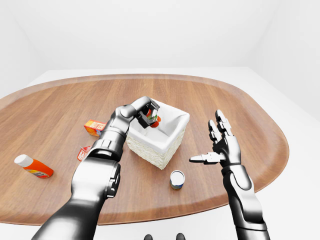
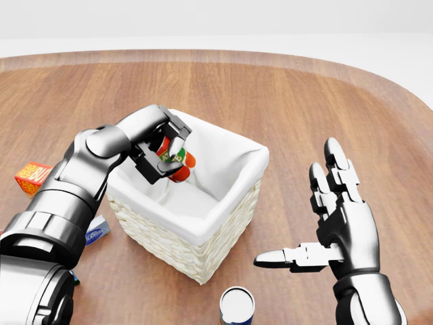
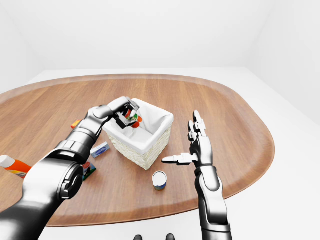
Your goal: Pick up the tomato sauce, and put it in the basket.
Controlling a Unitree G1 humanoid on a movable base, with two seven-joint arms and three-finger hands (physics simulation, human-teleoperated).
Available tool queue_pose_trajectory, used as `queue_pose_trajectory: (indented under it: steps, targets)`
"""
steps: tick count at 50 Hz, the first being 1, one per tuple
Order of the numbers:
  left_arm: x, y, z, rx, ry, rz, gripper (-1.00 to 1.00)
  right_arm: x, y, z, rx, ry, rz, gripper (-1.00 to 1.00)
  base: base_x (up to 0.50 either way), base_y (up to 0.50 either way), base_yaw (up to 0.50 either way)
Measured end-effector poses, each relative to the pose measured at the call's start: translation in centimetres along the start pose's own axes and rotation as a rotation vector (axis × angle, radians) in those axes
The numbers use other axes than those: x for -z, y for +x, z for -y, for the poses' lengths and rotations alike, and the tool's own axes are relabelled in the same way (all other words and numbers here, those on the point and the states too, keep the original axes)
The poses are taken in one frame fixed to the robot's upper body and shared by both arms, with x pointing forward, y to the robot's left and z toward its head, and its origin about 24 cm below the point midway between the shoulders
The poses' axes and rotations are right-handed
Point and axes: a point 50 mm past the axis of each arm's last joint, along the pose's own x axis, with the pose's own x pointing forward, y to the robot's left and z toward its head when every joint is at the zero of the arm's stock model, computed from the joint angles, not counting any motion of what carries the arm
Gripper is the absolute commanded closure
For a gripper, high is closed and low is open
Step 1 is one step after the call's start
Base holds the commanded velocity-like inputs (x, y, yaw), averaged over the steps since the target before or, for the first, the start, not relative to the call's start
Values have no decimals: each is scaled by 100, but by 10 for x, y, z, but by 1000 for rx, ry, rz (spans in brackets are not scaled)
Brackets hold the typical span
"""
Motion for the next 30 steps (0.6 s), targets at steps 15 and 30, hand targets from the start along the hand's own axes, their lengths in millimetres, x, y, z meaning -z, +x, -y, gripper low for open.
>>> queue_pose_trajectory:
  steps: [15,30]
  targets:
    - [-1,1,-1,-8,23,-23,-100,-2,0,0,-1,1,8,-100,0,0,0]
    - [-3,1,-4,-31,24,-29,-100,0,-1,-1,-4,1,-2,-100,0,0,0]
